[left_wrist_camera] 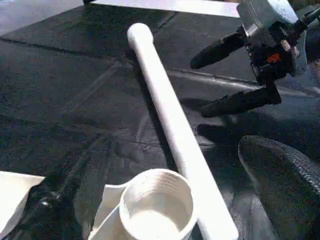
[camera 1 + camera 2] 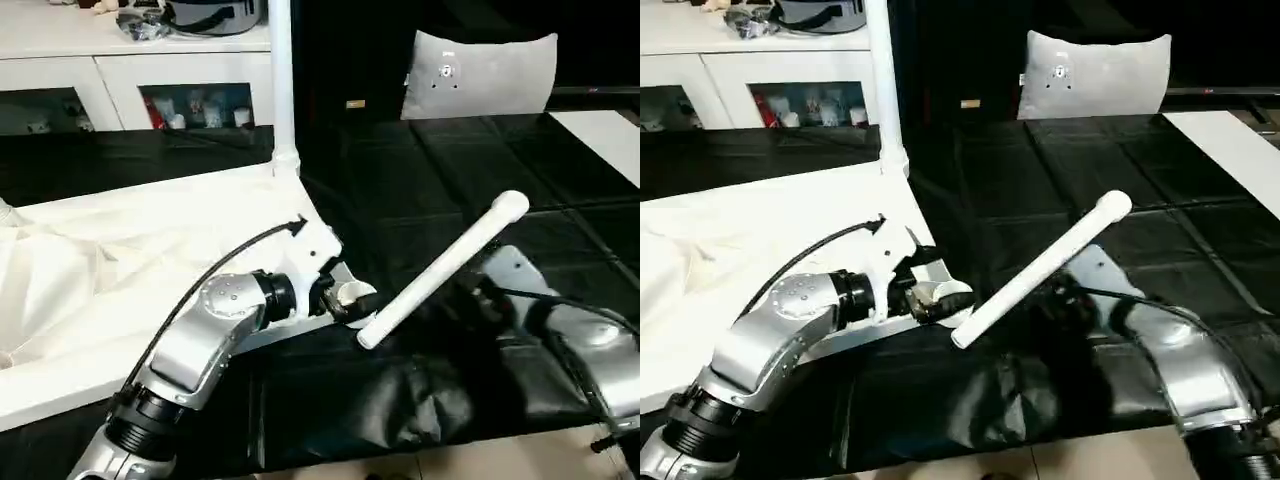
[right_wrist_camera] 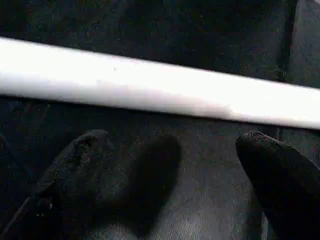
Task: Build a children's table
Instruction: Insert table leg to table base
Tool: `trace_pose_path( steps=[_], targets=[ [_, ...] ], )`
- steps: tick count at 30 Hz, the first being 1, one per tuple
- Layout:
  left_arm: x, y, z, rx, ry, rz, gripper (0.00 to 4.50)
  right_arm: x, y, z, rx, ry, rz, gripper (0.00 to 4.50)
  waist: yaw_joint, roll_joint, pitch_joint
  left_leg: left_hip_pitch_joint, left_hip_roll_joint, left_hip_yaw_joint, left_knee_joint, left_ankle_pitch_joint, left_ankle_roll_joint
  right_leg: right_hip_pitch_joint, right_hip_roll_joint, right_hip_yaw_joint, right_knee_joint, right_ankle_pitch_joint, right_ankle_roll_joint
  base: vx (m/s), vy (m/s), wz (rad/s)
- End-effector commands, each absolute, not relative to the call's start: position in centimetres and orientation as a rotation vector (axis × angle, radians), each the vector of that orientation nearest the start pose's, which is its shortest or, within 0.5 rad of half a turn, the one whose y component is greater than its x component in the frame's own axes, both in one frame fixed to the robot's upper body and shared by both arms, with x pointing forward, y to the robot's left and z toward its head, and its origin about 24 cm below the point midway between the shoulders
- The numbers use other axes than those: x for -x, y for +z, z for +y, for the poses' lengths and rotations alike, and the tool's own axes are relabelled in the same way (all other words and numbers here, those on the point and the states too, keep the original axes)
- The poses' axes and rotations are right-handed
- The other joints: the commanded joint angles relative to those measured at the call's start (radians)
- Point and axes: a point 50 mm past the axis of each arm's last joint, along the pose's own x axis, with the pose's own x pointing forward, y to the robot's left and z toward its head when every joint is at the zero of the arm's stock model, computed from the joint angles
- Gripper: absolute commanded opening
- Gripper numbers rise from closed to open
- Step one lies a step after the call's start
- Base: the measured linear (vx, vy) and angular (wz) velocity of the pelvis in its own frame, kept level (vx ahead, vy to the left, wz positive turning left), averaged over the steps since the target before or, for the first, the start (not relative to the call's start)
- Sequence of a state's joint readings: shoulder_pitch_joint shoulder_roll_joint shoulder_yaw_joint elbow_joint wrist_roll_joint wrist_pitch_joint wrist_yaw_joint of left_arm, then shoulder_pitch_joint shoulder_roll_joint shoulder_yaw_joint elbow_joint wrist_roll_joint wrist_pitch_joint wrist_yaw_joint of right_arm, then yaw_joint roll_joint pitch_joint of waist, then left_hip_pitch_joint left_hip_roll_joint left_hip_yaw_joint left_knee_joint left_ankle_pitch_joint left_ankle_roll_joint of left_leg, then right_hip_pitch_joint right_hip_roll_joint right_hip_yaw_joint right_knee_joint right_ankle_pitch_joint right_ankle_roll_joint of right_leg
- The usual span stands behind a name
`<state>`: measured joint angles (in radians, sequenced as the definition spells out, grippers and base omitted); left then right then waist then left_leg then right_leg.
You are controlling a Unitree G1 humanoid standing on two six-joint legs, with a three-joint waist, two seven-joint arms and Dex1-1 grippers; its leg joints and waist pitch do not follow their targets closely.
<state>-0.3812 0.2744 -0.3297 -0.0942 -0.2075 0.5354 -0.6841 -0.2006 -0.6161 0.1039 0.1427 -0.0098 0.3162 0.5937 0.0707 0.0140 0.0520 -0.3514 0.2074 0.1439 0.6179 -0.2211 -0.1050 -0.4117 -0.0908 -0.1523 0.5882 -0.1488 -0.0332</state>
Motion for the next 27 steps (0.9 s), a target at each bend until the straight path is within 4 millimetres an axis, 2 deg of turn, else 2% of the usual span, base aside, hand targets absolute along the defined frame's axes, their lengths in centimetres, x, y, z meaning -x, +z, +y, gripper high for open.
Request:
trace_pose_path(
  steps=[1, 3, 4, 6, 9, 12, 16, 19, 20, 23, 24, 25, 27],
  targets=[
    [-27.4, 9.3, 7.2, -0.191, -1.07, 0.226, 4.5, -27.9, 5.8, -24.4, 0.569, 0.537, 0.457, 4.46, -0.006, -0.021, -0.063, -0.014, 0.001, 0.013, -0.065, -0.167, 0.083, 0.064, -0.043, 0.038, -0.107, -0.507, 0.012, 0.0, 0.0, 0.0],
    [-27.3, 9.2, 7.3, -0.195, -1.071, 0.231, 4.5, -28.0, 6.0, -24.6, 0.59, 0.551, 0.459, 4.46, -0.01, -0.022, -0.063, -0.015, 0.0, 0.013, -0.064, -0.168, 0.087, 0.064, -0.044, 0.037, -0.108, -0.513, 0.017, 0.0, 0.0, 0.0],
    [-27.3, 9.2, 7.3, -0.196, -1.071, 0.232, 4.5, -28.1, 6.3, -24.9, 0.602, 0.555, 0.461, 4.46, -0.016, -0.029, -0.063, -0.016, -0.001, 0.014, -0.063, -0.169, 0.09, 0.064, -0.042, 0.036, -0.109, -0.52, 0.021, 0.0, 0.0, 0.0],
    [-27.3, 9.2, 7.3, -0.195, -1.072, 0.231, 4.5, -28.4, 6.6, -25.3, 0.614, 0.552, 0.459, 4.46, -0.018, -0.026, -0.063, -0.014, 0.0, 0.013, -0.063, -0.171, 0.093, 0.063, -0.043, 0.034, -0.11, -0.526, 0.016, 0.0, 0.0, 0.0],
    [-27.3, 9.2, 7.1, -0.191, -1.065, 0.223, 4.5, -28.7, 7.1, -25.6, 0.618, 0.536, 0.451, 4.46, -0.023, -0.032, -0.062, -0.015, -0.001, 0.014, -0.062, -0.17, 0.097, 0.061, -0.043, 0.034, -0.112, -0.528, 0.014, 0.0, 0.0, 0.0],
    [-27.4, 9.0, 6.0, -0.195, -1.061, 0.205, 4.5, -28.5, 6.6, -25.3, 0.608, 0.539, 0.463, 4.46, -0.022, -0.03, -0.065, -0.016, 0.002, 0.013, -0.063, -0.153, 0.1, 0.064, -0.044, 0.037, -0.108, -0.506, 0.008, 0.0, 0.0, 0.0],
    [-27.7, 9.0, 5.1, -0.149, -1.023, 0.201, 4.5, -28.0, 5.8, -24.6, 0.58, 0.558, 0.472, 4.46, -0.021, -0.027, -0.067, -0.016, 0.007, 0.014, -0.064, -0.135, 0.107, 0.065, -0.044, 0.04, -0.103, -0.452, -0.027, 0.0, 0.0, 0.0],
    [-27.4, 8.6, 4.8, -0.132, -1.042, 0.226, 4.5, -27.8, 5.5, -24.5, 0.569, 0.554, 0.478, 4.46, -0.02, -0.027, -0.068, -0.016, 0.009, 0.012, -0.065, -0.125, 0.109, 0.067, -0.046, 0.042, -0.099, -0.438, -0.038, 0.0, 0.0, 0.0],
    [-27.3, 8.5, 4.7, -0.131, -1.048, 0.231, 4.5, -27.8, 5.5, -24.5, 0.569, 0.553, 0.479, 4.46, -0.02, -0.024, -0.068, -0.017, 0.01, 0.012, -0.066, -0.124, 0.11, 0.068, -0.047, 0.043, -0.099, -0.435, -0.042, 0.0, 0.0, 0.0],
    [-26.8, 8.1, 4.3, -0.146, -1.083, 0.252, 4.5, -27.7, 5.5, -24.4, 0.52, 0.542, 0.463, 4.46, -0.022, -0.029, -0.067, -0.016, 0.01, 0.013, -0.067, -0.132, 0.111, 0.068, -0.047, 0.045, -0.101, -0.439, -0.042, 0.0, 0.0, 0.0],
    [-26.7, 7.9, 4.1, -0.154, -1.092, 0.258, 4.5, -27.7, 5.5, -24.3, 0.511, 0.54, 0.461, 4.46, -0.022, -0.027, -0.066, -0.017, 0.01, 0.012, -0.067, -0.136, 0.11, 0.068, -0.048, 0.045, -0.1, -0.445, -0.04, 0.0, 0.0, 0.0],
    [-26.6, 7.7, 3.9, -0.157, -1.096, 0.264, 4.5, -27.6, 5.5, -24.4, 0.516, 0.542, 0.465, 4.46, -0.023, -0.032, -0.067, -0.018, 0.011, 0.012, -0.068, -0.138, 0.108, 0.068, -0.047, 0.046, -0.099, -0.446, -0.037, 0.0, 0.0, 0.0],
    [-26.5, 7.5, 3.5, -0.171, -1.1, 0.278, 4.5, -27.4, 5.3, -24.5, 0.536, 0.545, 0.477, 4.46, -0.023, -0.034, -0.065, -0.016, 0.01, 0.014, -0.067, -0.143, 0.105, 0.067, -0.049, 0.046, -0.102, -0.461, -0.033, 0.0, 0.0, 0.0]
  ],
)
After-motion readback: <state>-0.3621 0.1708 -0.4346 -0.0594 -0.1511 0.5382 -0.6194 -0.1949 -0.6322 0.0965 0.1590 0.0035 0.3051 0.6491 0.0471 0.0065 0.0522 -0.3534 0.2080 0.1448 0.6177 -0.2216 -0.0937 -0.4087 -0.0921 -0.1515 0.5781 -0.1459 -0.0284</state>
